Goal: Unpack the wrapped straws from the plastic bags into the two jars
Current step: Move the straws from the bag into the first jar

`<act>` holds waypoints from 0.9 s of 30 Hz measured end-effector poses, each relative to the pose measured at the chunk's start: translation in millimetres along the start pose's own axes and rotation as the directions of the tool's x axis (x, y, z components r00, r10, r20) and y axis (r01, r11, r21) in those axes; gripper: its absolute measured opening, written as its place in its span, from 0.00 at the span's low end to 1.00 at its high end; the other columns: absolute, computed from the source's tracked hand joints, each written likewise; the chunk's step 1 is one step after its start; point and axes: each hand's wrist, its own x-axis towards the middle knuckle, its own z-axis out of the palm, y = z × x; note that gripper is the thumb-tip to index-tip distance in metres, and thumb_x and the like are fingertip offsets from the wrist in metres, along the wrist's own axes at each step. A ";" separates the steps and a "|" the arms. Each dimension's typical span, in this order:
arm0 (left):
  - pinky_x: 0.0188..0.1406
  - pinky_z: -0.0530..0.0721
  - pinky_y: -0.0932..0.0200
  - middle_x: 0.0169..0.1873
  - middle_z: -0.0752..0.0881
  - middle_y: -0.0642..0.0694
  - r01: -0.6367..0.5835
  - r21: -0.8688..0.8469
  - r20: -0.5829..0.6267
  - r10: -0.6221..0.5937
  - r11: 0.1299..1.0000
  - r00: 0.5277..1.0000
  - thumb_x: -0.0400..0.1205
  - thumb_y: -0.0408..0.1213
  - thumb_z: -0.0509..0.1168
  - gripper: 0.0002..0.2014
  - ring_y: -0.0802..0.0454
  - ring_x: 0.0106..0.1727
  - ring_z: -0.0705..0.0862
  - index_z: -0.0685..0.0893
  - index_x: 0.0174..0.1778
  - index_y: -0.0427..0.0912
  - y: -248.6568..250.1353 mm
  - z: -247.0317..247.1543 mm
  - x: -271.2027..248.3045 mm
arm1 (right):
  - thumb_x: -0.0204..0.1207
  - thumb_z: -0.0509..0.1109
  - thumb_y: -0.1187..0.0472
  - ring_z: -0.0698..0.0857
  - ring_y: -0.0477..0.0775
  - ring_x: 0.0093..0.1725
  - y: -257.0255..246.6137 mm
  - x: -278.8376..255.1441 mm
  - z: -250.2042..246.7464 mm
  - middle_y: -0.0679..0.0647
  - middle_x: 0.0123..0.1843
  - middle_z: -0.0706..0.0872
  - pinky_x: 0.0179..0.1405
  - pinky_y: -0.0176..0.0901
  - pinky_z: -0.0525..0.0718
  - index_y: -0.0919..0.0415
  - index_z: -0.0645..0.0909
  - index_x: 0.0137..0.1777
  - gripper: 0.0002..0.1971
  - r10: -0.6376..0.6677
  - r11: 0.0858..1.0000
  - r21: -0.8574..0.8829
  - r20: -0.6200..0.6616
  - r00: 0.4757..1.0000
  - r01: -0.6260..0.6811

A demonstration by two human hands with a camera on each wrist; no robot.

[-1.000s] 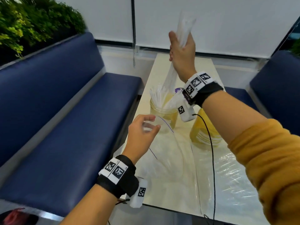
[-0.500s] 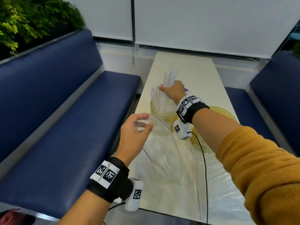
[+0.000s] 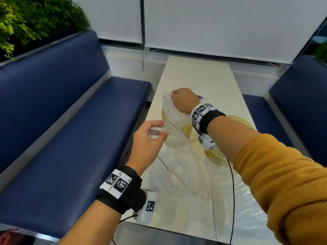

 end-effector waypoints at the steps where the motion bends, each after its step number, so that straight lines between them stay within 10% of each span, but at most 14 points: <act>1: 0.48 0.83 0.75 0.58 0.88 0.57 -0.001 0.005 0.005 0.001 1.000 1.000 0.82 0.36 0.73 0.12 0.62 0.53 0.89 0.86 0.62 0.49 0.7 0.4 1.0 | 0.87 0.54 0.45 0.85 0.65 0.62 -0.8 -2.9 3.3 0.61 0.63 0.88 0.66 0.55 0.81 0.60 0.86 0.67 0.25 -0.005 1.000 -0.025 0.014 1.000 0.006; 6: 0.56 0.83 0.67 0.58 0.88 0.58 0.015 -0.005 0.013 -0.015 1.000 1.000 0.83 0.34 0.71 0.12 0.62 0.53 0.89 0.86 0.61 0.50 2.7 1.1 4.3 | 0.85 0.47 0.44 0.75 0.61 0.77 -17.3 7.7 -18.1 0.58 0.74 0.80 0.80 0.60 0.65 0.56 0.84 0.69 0.29 0.023 0.998 0.065 -0.347 0.938 0.000; 9: 0.58 0.85 0.62 0.59 0.88 0.58 0.021 0.001 0.014 -0.021 1.000 1.000 0.83 0.33 0.71 0.12 0.62 0.53 0.89 0.86 0.60 0.50 2.1 1.1 5.0 | 0.88 0.43 0.43 0.60 0.63 0.86 -9.9 10.7 -15.0 0.62 0.85 0.65 0.86 0.61 0.52 0.59 0.67 0.84 0.32 0.103 0.989 -0.090 -0.175 0.979 -0.120; 13: 0.63 0.88 0.51 0.58 0.88 0.59 0.027 0.011 0.019 -0.027 1.000 0.999 0.82 0.32 0.70 0.12 0.61 0.52 0.88 0.87 0.59 0.51 2.2 0.1 4.5 | 0.89 0.41 0.41 0.80 0.66 0.69 6.8 4.5 -6.2 0.66 0.70 0.82 0.74 0.58 0.73 0.65 0.78 0.71 0.34 0.234 0.960 0.104 0.209 0.950 -0.259; 16: 0.64 0.88 0.47 0.58 0.88 0.59 0.037 0.014 0.021 -0.037 0.999 0.999 0.82 0.32 0.70 0.13 0.61 0.53 0.88 0.87 0.59 0.52 1.2 -1.3 3.9 | 0.86 0.47 0.43 0.82 0.61 0.54 11.0 0.9 -12.6 0.62 0.52 0.83 0.59 0.52 0.81 0.59 0.82 0.44 0.28 0.180 0.935 0.337 -0.177 0.968 -0.112; 18: 0.65 0.88 0.47 0.58 0.89 0.59 0.037 0.017 0.019 -0.037 0.999 0.999 0.82 0.32 0.70 0.13 0.60 0.53 0.89 0.87 0.59 0.52 1.8 -2.4 2.7 | 0.87 0.53 0.48 0.76 0.63 0.72 17.3 1.7 -21.2 0.65 0.70 0.79 0.71 0.53 0.76 0.63 0.84 0.62 0.24 0.253 0.948 0.272 -0.330 0.909 -0.165; 20: 0.64 0.88 0.47 0.58 0.89 0.59 0.033 0.022 0.018 -0.033 0.999 0.999 0.82 0.32 0.69 0.13 0.59 0.53 0.89 0.87 0.59 0.51 2.7 -2.2 2.1 | 0.89 0.52 0.51 0.75 0.67 0.74 28.7 5.9 -25.9 0.70 0.74 0.77 0.74 0.53 0.73 0.70 0.80 0.69 0.25 0.348 0.922 0.236 -0.160 0.924 -0.307; 23: 0.63 0.89 0.49 0.59 0.88 0.59 0.033 0.019 0.031 -0.033 0.999 0.999 0.82 0.30 0.68 0.14 0.57 0.54 0.89 0.87 0.60 0.50 4.3 -1.2 2.2 | 0.90 0.46 0.48 0.84 0.68 0.59 37.0 1.3 -23.7 0.70 0.57 0.87 0.58 0.50 0.78 0.74 0.83 0.51 0.31 0.285 0.931 0.179 0.190 0.940 -0.318; 27: 0.52 0.88 0.69 0.67 0.85 0.53 0.005 0.032 0.125 -0.009 0.999 0.992 0.81 0.22 0.63 0.21 0.55 0.58 0.89 0.84 0.67 0.45 9.2 3.8 2.8 | 0.89 0.50 0.43 0.78 0.67 0.71 22.9 -24.7 -33.1 0.66 0.72 0.80 0.69 0.57 0.77 0.65 0.79 0.71 0.28 0.184 0.979 0.056 0.161 0.970 -0.195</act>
